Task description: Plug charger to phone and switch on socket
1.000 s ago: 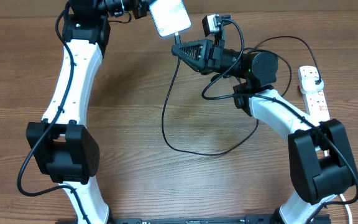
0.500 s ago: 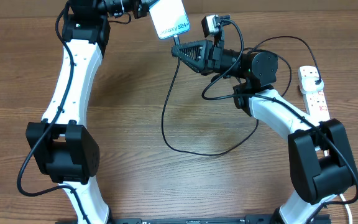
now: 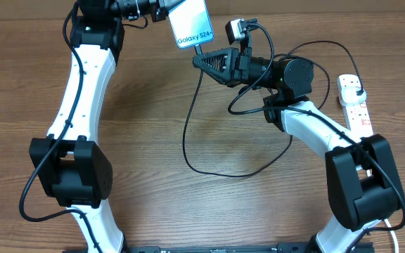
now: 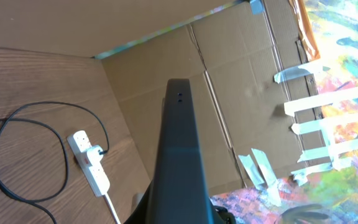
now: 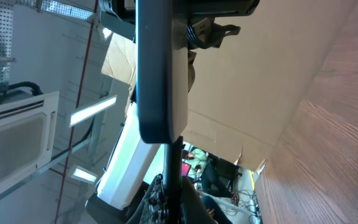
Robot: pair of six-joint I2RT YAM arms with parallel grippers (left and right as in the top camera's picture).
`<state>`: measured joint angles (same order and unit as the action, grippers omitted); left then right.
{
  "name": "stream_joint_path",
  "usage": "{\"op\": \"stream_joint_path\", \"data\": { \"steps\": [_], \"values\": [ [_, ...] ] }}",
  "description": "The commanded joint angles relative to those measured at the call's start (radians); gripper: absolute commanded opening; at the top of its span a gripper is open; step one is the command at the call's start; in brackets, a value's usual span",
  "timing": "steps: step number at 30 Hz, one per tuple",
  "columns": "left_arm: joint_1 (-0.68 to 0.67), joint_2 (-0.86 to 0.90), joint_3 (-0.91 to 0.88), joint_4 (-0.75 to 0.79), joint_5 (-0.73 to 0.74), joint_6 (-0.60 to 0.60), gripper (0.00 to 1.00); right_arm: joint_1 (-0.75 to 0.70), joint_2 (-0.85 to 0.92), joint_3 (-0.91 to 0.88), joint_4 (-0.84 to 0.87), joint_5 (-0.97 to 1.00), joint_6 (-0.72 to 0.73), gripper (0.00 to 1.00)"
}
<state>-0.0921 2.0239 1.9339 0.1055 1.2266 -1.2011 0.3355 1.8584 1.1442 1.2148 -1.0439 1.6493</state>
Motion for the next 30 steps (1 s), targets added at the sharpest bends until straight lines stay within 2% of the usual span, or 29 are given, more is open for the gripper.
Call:
{"op": "stream_joint_path", "data": {
  "steps": [1,2,4,5,6,7,8,9,11,19,23,30],
  "values": [
    [-0.025,0.000,0.013,0.003,0.117,0.028,0.04,-0.006,0.001,0.015,0.003,0.090,0.004,0.04],
    [-0.025,0.000,0.013,0.004,0.117,0.028,0.04,-0.006,0.001,0.015,0.003,0.090,0.004,0.04],
    [-0.023,0.000,0.013,0.003,0.108,0.028,0.04,-0.006,0.001,0.015,0.004,0.082,0.004,0.15],
    [-0.022,0.000,0.013,0.003,0.103,0.028,0.04,-0.006,0.001,0.015,0.004,0.076,0.003,0.25],
    [-0.019,0.000,0.013,0.003,0.099,0.028,0.04,-0.006,0.001,0.015,0.004,0.070,0.003,0.41],
    [-0.014,0.000,0.013,0.003,0.092,0.028,0.04,-0.006,0.001,0.015,0.004,0.063,0.000,0.62],
    [-0.011,0.000,0.013,0.003,0.087,0.028,0.04,-0.006,0.001,0.015,0.004,0.056,-0.001,0.73],
    [-0.005,0.000,0.013,0.003,0.079,0.029,0.04,-0.006,0.001,0.015,0.005,0.051,-0.001,0.82],
    [0.010,0.000,0.013,0.003,0.064,0.045,0.04,-0.006,0.001,0.015,0.010,0.043,-0.004,0.91],
    [0.095,0.000,0.013,-0.054,0.060,0.068,0.04,-0.042,0.001,0.014,-0.045,0.035,-0.016,0.97],
    [0.127,0.000,0.013,-0.120,0.073,0.097,0.04,-0.076,0.001,0.014,-0.278,0.034,-0.140,0.97],
    [0.138,0.000,0.013,-0.263,0.060,0.249,0.04,-0.132,0.001,0.014,-0.888,0.106,-0.526,0.97]
  ]
}}
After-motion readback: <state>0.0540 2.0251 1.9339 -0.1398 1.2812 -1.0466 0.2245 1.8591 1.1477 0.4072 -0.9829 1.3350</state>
